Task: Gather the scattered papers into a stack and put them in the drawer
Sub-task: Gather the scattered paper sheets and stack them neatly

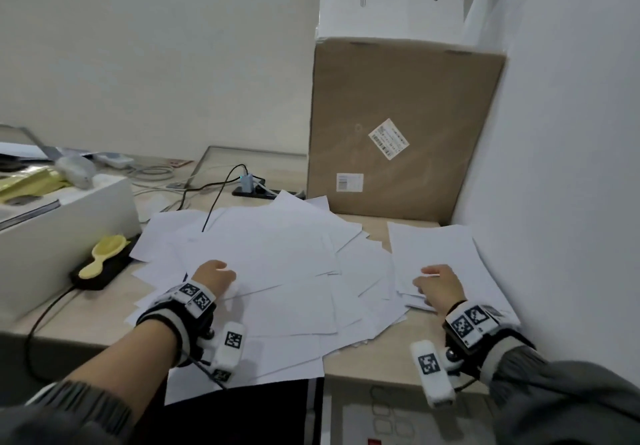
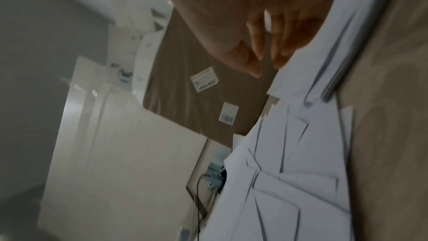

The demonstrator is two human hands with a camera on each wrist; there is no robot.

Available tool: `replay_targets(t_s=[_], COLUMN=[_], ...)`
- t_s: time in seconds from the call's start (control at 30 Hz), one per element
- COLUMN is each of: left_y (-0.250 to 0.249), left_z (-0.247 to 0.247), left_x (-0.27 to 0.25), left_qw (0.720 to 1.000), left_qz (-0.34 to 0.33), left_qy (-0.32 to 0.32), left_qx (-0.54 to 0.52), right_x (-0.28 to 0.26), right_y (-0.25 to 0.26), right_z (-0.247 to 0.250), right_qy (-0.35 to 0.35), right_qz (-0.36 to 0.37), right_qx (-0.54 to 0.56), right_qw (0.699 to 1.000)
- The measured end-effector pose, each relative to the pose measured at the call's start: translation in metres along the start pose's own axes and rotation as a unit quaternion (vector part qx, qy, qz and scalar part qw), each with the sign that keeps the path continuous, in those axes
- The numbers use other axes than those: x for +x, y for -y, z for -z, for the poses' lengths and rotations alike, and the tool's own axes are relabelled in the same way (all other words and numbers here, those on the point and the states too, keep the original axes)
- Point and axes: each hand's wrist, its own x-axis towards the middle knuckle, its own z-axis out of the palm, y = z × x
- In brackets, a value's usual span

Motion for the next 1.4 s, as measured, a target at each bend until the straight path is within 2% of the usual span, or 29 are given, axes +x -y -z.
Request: replay_targets(t_s=[0.1,0.2,0.3,0.4,0.47,0.6,0.67,0.8,0.9,1.0,1.07,1.13,1.23,1.4], left_y=[0.009,0.022,0.022,0.01,0.0,-0.004,-0.005,-0.011,-0.018,-0.024,-0.03,-0.035,-0.038,-0.036], left_z=[0.008,0.015,0.015,0.01,0.007,0.0,-0.003,-0.004,-0.009,-0.018,-0.024,-0.026,-0.027,-0.011], left_x=[0.004,0.012,0.013,0.014,0.019,0.032,0.037,0.045,0.047,0.046,0.036,0.026,0.028,0.037], left_qw=[0.997,0.993,0.993,0.996,0.993,0.963,0.953,0.955,0.959,0.968,0.982,0.993,0.997,0.971], left_qz=[0.049,0.089,0.098,0.081,0.084,0.147,0.152,0.154,0.118,0.114,0.106,0.078,0.031,-0.009], left_qy=[0.023,0.007,-0.014,-0.031,-0.036,-0.005,0.004,0.015,0.05,0.094,0.107,0.08,0.051,-0.003], left_qx=[0.055,0.083,0.067,-0.007,-0.075,-0.226,-0.26,-0.253,-0.251,-0.201,-0.112,-0.047,-0.045,-0.238], right_x=[-0.013,-0.02,-0.022,-0.025,-0.026,-0.029,-0.031,-0.031,-0.029,-0.027,-0.029,-0.03,-0.031,-0.029], right_y=[0.027,0.038,0.037,0.038,0.038,0.036,0.036,0.035,0.033,0.031,0.032,0.031,0.03,0.027], right_z=[-0.034,-0.061,-0.077,-0.08,-0.079,-0.079,-0.078,-0.078,-0.078,-0.079,-0.079,-0.078,-0.078,-0.071], right_qy=[0.13,0.24,0.275,0.271,0.27,0.265,0.263,0.269,0.276,0.277,0.274,0.269,0.271,0.286], right_qz=[0.076,0.059,0.056,0.079,0.092,0.112,0.118,0.117,0.12,0.118,0.12,0.125,0.125,0.093], right_qx=[-0.136,-0.244,-0.372,-0.419,-0.426,-0.435,-0.445,-0.451,-0.442,-0.432,-0.427,-0.417,-0.41,-0.378], right_qw=[0.979,0.938,0.885,0.863,0.858,0.854,0.848,0.843,0.845,0.85,0.854,0.859,0.862,0.876])
